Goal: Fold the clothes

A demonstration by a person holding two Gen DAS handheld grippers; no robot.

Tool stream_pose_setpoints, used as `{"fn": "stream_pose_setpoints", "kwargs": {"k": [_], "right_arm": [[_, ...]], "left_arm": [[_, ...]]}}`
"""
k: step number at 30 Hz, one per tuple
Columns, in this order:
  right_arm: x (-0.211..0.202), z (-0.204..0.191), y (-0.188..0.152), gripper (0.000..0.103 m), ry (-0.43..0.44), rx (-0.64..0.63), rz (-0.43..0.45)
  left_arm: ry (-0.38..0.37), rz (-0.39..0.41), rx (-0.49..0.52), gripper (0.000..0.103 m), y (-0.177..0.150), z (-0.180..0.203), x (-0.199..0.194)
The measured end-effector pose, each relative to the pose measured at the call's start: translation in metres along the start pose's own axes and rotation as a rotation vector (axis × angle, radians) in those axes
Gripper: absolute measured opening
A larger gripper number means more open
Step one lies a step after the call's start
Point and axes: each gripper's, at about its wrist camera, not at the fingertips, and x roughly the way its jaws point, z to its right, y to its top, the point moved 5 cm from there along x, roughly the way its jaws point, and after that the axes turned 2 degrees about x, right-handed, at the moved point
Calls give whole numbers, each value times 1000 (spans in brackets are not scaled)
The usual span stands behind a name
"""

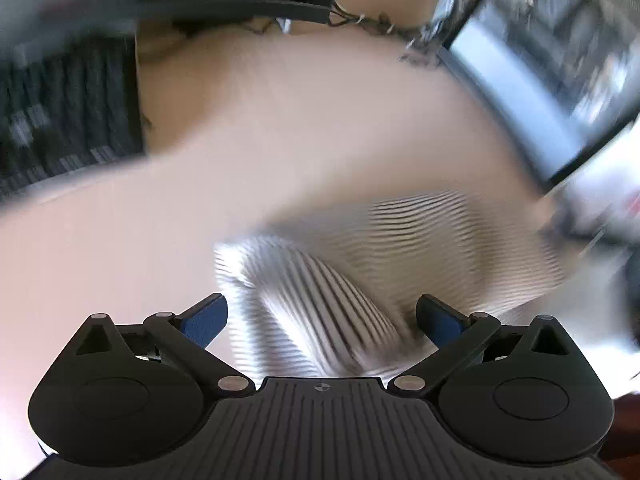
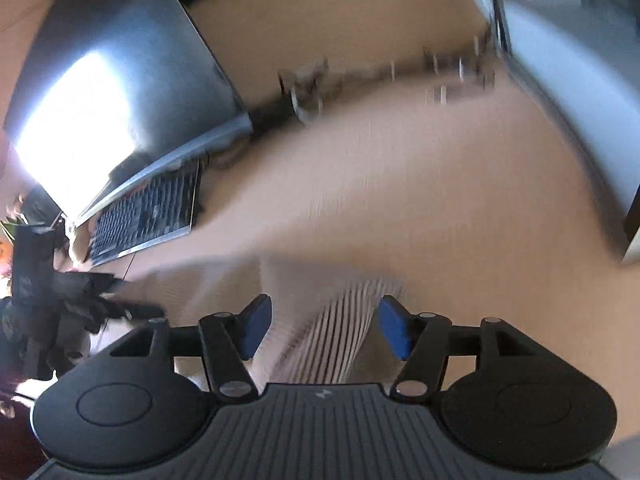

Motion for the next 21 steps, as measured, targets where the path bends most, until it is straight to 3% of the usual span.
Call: {"fn": "stream_pose_setpoints", "kwargs": {"k": [2, 4, 5, 6, 8, 9, 12, 15, 19, 21], "right_arm": [[20, 4, -12, 65, 3, 42, -53], [39, 9, -20, 62, 24, 96, -86], [47, 9, -20, 48, 44, 99, -85], [54, 9, -20, 40, 64, 102, -83], [66, 5, -10, 35, 73, 72, -71], [72, 2, -4, 34, 73, 47, -64], [95, -2, 20, 33, 63, -41, -52], [114, -7, 58, 32, 64, -114, -16], [127, -6, 112, 31, 45, -171, 48], [131, 1, 128, 31, 20, -182, 55]], "left_arm": [[-86, -10, -116, 103, 2, -5, 5], [-100, -13, -156, 100, 5, -9, 12], [-94, -8, -156, 98, 8, -10, 16], [-92, -7, -158, 98, 11, -11, 20], [-101, -4, -164, 87, 20, -13, 30], [-104, 3, -161, 87, 25, -12, 34], [-82, 49, -119, 87, 50, -7, 45], [-57, 121, -98, 78, 87, -3, 46], [-33, 245, -39, 77, 126, 3, 32], [1, 242, -25, 80, 126, 2, 30]]}}
